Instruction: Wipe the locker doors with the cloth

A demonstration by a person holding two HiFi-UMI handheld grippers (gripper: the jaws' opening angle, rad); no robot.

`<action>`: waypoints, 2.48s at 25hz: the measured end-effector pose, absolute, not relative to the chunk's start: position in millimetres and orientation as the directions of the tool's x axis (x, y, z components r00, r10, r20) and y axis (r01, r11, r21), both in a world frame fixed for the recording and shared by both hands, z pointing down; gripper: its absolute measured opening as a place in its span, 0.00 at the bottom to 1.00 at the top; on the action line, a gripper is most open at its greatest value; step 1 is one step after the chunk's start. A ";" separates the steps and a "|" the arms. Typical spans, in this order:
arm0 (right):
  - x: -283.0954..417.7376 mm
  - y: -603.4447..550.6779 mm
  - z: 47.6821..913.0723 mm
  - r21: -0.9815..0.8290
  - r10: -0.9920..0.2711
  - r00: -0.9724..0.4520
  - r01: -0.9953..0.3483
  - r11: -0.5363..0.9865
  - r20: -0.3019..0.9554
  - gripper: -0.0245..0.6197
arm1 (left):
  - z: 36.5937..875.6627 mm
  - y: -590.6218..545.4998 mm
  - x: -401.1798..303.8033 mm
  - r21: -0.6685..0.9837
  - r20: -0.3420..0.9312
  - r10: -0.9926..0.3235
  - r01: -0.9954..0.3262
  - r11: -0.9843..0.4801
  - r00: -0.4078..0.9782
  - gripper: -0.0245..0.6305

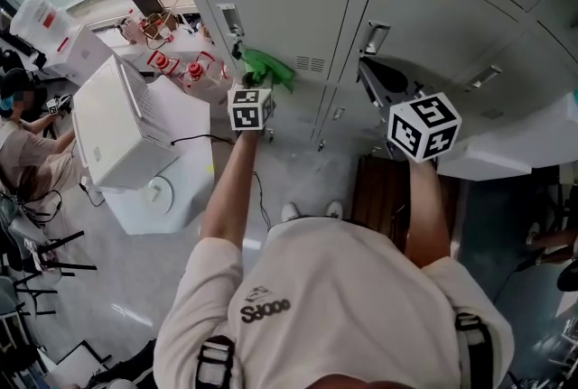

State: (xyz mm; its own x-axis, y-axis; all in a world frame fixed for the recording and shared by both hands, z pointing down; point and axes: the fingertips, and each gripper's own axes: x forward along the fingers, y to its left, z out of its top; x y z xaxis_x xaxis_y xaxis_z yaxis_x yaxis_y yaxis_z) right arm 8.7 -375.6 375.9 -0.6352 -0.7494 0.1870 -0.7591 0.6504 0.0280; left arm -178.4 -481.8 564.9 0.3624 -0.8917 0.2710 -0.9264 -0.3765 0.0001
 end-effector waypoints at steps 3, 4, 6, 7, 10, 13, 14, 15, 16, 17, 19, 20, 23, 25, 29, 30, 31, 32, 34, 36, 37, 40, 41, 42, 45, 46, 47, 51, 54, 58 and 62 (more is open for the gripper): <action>16.3 -374.8 379.1 0.029 -0.760 -0.620 -0.771 0.637 0.193 0.05 | 564.2 -474.6 -136.4 -0.091 0.260 -0.857 -0.873 -0.480 0.444 0.17; 19.1 -374.5 379.4 0.029 -0.764 -0.615 -0.775 0.631 0.194 0.05 | 561.9 -471.9 -118.4 -0.115 0.257 -0.840 -0.848 -0.517 0.477 0.17; 25.8 -373.4 378.8 0.028 -0.774 -0.604 -0.785 0.619 0.192 0.05 | 554.0 -466.5 -84.0 -0.131 0.250 -0.801 -0.801 -0.585 0.544 0.17; 29.4 -372.2 378.2 0.027 -0.779 -0.597 -0.790 0.612 0.190 0.05 | 549.0 -464.1 -70.6 -0.123 0.245 -0.782 -0.782 -0.611 0.573 0.17; 40.6 -368.2 377.3 0.018 -0.793 -0.581 -0.804 0.594 0.183 0.05 | 528.8 -459.6 -50.3 -0.087 0.224 -0.753 -0.757 -0.648 0.618 0.17; 47.6 -365.8 378.9 0.002 -0.799 -0.574 -0.812 0.583 0.179 0.05 | 490.3 -457.5 -41.3 -0.122 0.177 -0.743 -0.735 -0.667 0.645 0.16; 47.9 -364.9 379.2 -0.002 -0.800 -0.573 -0.813 0.582 0.178 0.05 | 476.2 -457.3 -41.7 -0.133 0.163 -0.745 -0.734 -0.666 0.647 0.16; 47.4 -363.7 378.9 -0.004 -0.799 -0.575 -0.812 0.583 0.176 0.05 | 462.7 -457.5 -45.2 -0.135 0.148 -0.752 -0.740 -0.659 0.643 0.16; 46.3 -362.3 378.3 -0.004 -0.798 -0.577 -0.810 0.586 0.174 0.05 | 449.9 -458.4 -52.2 -0.126 0.129 -0.764 -0.753 -0.645 0.633 0.16; 44.9 -361.0 377.5 -0.002 -0.796 -0.581 -0.808 0.589 0.172 0.05 | 438.0 -459.8 -62.5 -0.108 0.108 -0.780 -0.773 -0.625 0.616 0.16; 41.9 -359.1 376.0 -0.001 -0.791 -0.588 -0.803 0.596 0.169 0.05 | 421.9 -464.1 -89.7 -0.072 0.082 -0.821 -0.818 -0.570 0.565 0.16; 40.3 -358.4 375.4 -0.003 -0.789 -0.591 -0.801 0.599 0.167 0.05 | 420.0 -466.7 -104.6 -0.055 0.083 -0.841 -0.840 -0.540 0.535 0.16; 31.6 -355.8 374.9 -0.010 -0.777 -0.608 -0.788 0.615 0.162 0.05 | 439.6 -473.9 -141.0 0.033 0.134 -0.868 -0.878 -0.478 0.478 0.16; 23.1 -353.6 375.3 -0.008 -0.766 -0.622 -0.777 0.629 0.162 0.05 | 466.3 -477.8 -156.5 0.045 0.200 -0.876 -0.897 -0.440 0.439 0.16; 14.4 -348.9 379.7 -0.013 -0.751 -0.637 -0.764 0.645 0.171 0.05 | 531.4 -479.9 -179.1 0.065 0.328 -0.871 -0.929 -0.365 0.365 0.16; 15.1 -349.4 382.1 -0.017 -0.752 -0.636 -0.765 0.643 0.175 0.05 | 544.7 -479.5 -181.4 0.040 0.351 -0.866 -0.930 -0.366 0.356 0.16; 16.6 -350.7 384.7 -0.023 -0.753 -0.633 -0.768 0.640 0.180 0.05 | 554.7 -479.1 -182.4 0.007 0.366 -0.862 -0.927 -0.375 0.351 0.16; 18.0 -352.6 387.4 -0.030 -0.755 -0.630 -0.771 0.636 0.185 0.05 | 561.3 -478.3 -182.5 -0.020 0.372 -0.859 -0.922 -0.387 0.352 0.16; 19.1 -356.7 391.1 -0.043 -0.755 -0.627 -0.774 0.632 0.191 0.05 | 563.9 -474.3 -181.5 -0.029 0.363 -0.856 -0.913 -0.406 0.369 0.16; 18.6 -361.1 391.5 -0.041 -0.756 -0.626 -0.775 0.631 0.192 0.05 | 554.1 -467.5 -180.0 -0.018 0.333 -0.859 -0.908 -0.419 0.389 0.16; 18.4 -363.7 390.0 -0.036 -0.759 -0.623 -0.777 0.629 0.190 0.05 | 544.4 -463.9 -179.2 -0.020 0.309 -0.863 -0.905 -0.426 0.399 0.16; 16.7 -372.2 380.2 -0.029 -0.764 -0.624 -0.777 0.629 0.167 0.05 | 500.2 -453.4 -176.0 -0.072 0.214 -0.879 -0.891 -0.449 0.426 0.16; 15.3 -374.6 375.8 -0.026 -0.763 -0.628 -0.774 0.632 0.156 0.05 | 482.9 -450.3 -174.8 -0.095 0.182 -0.883 -0.886 -0.453 0.432 0.16; 13.8 -376.8 371.1 -0.020 -0.762 -0.631 -0.772 0.635 0.147 0.05 | 464.8 -446.8 -173.3 -0.111 0.151 -0.885 -0.882 -0.458 0.440 0.16; 9.3 -382.8 355.5 0.026 -0.765 -0.631 -0.769 0.639 0.125 0.05 | 408.2 -434.1 -168.4 -0.156 0.060 -0.884 -0.870 -0.467 0.464 0.16; 7.9 -384.5 350.1 0.047 -0.766 -0.632 -0.767 0.640 0.119 0.05 | 391.2 -429.8 -167.4 -0.183 0.037 -0.885 -0.867 -0.463 0.464 0.16; 6.8 -386.1 345.1 0.070 -0.767 -0.632 -0.765 0.641 0.112 0.05 | 376.6 -425.7 -167.1 -0.210 0.019 -0.887 -0.866 -0.454 0.461 0.16; 6.9 -389.5 324.2 0.167 -0.781 -0.620 -0.764 0.623 0.077 0.05 | 337.9 -408.2 -166.1 -0.243 -0.022 -0.890 -0.866 -0.437 0.455 0.16; 5.3 -386.4 307.8 0.252 -0.791 -0.610 -0.760 0.599 0.042 0.05 | 320.8 -392.6 -164.8 -0.270 -0.042 -0.893 -0.865 -0.422 0.449 0.16; -4.8 -379.9 300.2 0.321 -0.770 -0.638 -0.725 0.610 0.020 0.05 | 303.9 -373.1 -158.5 -0.310 -0.069 -0.886 -0.854 -0.418 0.458 0.16; -10.9 -375.7 302.6 0.319 -0.754 -0.656 -0.711 0.626 0.018 0.05 | 301.1 -360.6 -152.0 -0.339 -0.077 -0.880 -0.842 -0.420 0.470 0.16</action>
State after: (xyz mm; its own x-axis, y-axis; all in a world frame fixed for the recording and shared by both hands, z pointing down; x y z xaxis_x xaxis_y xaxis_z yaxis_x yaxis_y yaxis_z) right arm -10.9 -375.7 302.6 -0.6561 -0.7545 0.0181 -0.7114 0.6262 0.3190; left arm -152.0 -360.6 301.1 0.4696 -0.8795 -0.0768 -0.8419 -0.4200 -0.3388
